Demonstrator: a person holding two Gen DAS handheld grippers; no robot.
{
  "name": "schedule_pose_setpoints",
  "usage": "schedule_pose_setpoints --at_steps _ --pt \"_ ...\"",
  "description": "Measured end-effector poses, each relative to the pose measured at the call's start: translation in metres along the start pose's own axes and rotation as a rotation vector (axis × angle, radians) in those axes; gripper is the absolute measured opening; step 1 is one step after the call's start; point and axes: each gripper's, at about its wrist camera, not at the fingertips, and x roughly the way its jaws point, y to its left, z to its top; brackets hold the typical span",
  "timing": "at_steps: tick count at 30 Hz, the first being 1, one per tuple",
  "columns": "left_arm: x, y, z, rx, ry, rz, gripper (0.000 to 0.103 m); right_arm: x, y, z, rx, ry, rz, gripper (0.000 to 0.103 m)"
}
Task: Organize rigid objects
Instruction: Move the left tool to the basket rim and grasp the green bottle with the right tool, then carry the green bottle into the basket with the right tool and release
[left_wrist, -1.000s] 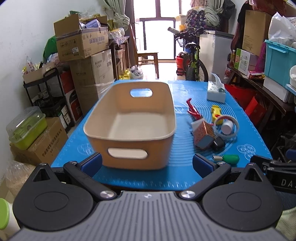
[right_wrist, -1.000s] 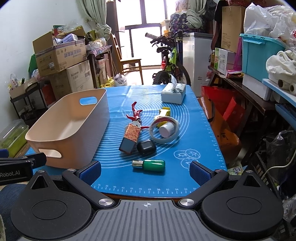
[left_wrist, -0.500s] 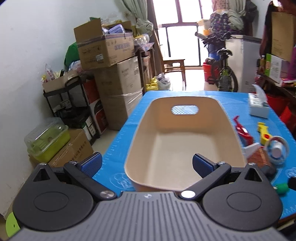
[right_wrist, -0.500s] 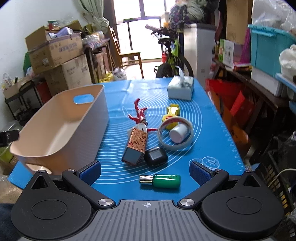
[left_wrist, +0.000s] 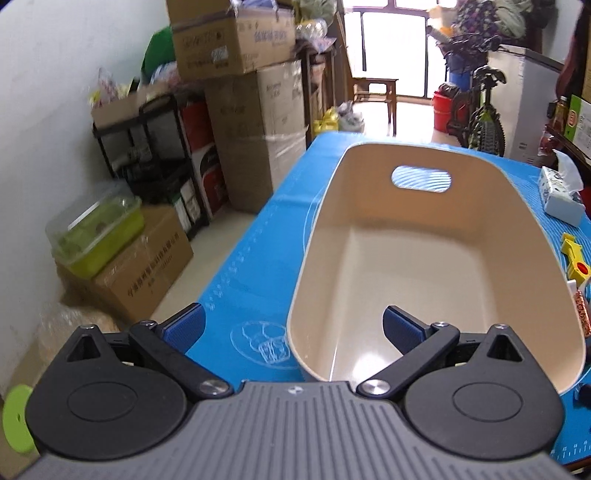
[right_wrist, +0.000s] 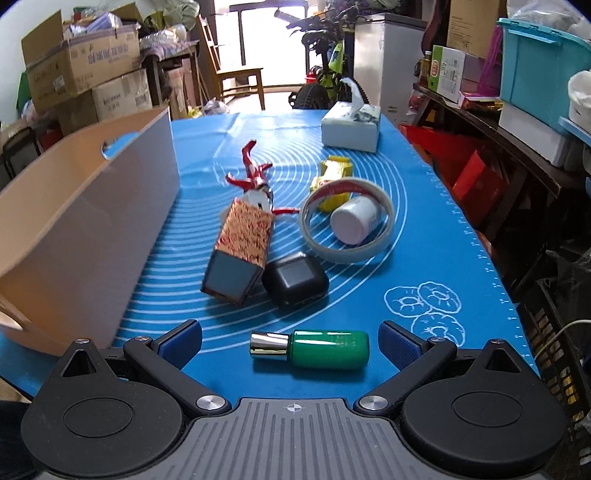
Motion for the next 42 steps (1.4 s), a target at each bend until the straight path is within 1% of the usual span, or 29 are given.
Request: schedule_pose_setpoints --at_steps 1,4,7,8,9,10,13,14,16,17,18,19,23,27,29,33,38,42 --pt "0.002 0.001 0.000 -0.002 0.014 0.001 0.087 0.005 0.001 -0.001 -0.005 0.010 -0.004 0.101" --pt "0.009 -0.001 -0.001 0.009 0.063 0.004 0.082 0.014 0.001 -0.002 0.007 0.041 -0.006 0.101" --pt "0.010 -0.002 -0.002 0.013 0.071 0.004 0.074 0.022 -0.001 -0.003 0.035 0.057 -0.005 0.100" --pt "0.011 -0.002 -0.002 0.012 0.076 0.011 0.073 0.024 -0.001 -0.003 0.043 0.061 -0.005 0.100" --pt "0.012 -0.002 -0.002 0.012 0.081 0.020 0.070 0.025 -0.002 -0.003 0.051 0.063 -0.008 0.100" --pt "0.012 -0.002 -0.003 0.010 0.088 0.028 0.063 0.027 -0.003 -0.004 0.060 0.065 -0.008 0.100" --pt "0.014 0.002 -0.002 -0.009 0.098 0.027 0.050 0.032 -0.004 -0.003 0.074 0.059 -0.010 0.097" --pt "0.014 0.003 -0.003 -0.012 0.094 0.027 0.047 0.032 -0.003 -0.003 0.071 0.055 -0.015 0.095" --pt "0.015 0.002 -0.002 -0.014 0.087 0.029 0.033 0.033 -0.001 -0.003 0.057 0.048 -0.024 0.091" --pt "0.015 0.001 -0.002 -0.013 0.082 0.036 0.030 0.033 0.000 -0.003 0.050 0.046 -0.035 0.086" --pt "0.015 0.000 -0.002 -0.015 0.080 0.035 0.029 0.033 0.000 -0.003 0.043 0.043 -0.046 0.081" --pt "0.016 0.000 -0.002 -0.018 0.081 0.029 0.026 0.031 -0.001 -0.003 0.041 0.040 -0.055 0.079" --pt "0.018 -0.001 -0.001 -0.027 0.075 0.020 0.024 0.028 -0.007 -0.004 0.061 0.036 -0.035 0.079" --pt "0.019 -0.002 -0.002 -0.028 0.071 -0.004 0.013 0.027 -0.004 -0.004 0.048 0.036 -0.031 0.079" --pt "0.019 -0.002 -0.002 -0.028 0.068 -0.002 0.013 0.022 -0.005 0.000 0.059 0.014 -0.023 0.079" --pt "0.019 0.000 -0.002 -0.040 0.069 -0.011 0.013 0.000 -0.003 0.014 0.047 -0.082 -0.009 0.079" --pt "0.019 0.000 -0.003 -0.042 0.068 -0.012 0.013 -0.026 0.008 0.041 0.027 -0.202 0.048 0.079" --pt "0.019 -0.001 -0.002 -0.044 0.069 -0.011 0.013 -0.042 0.030 0.068 -0.048 -0.309 0.106 0.079"
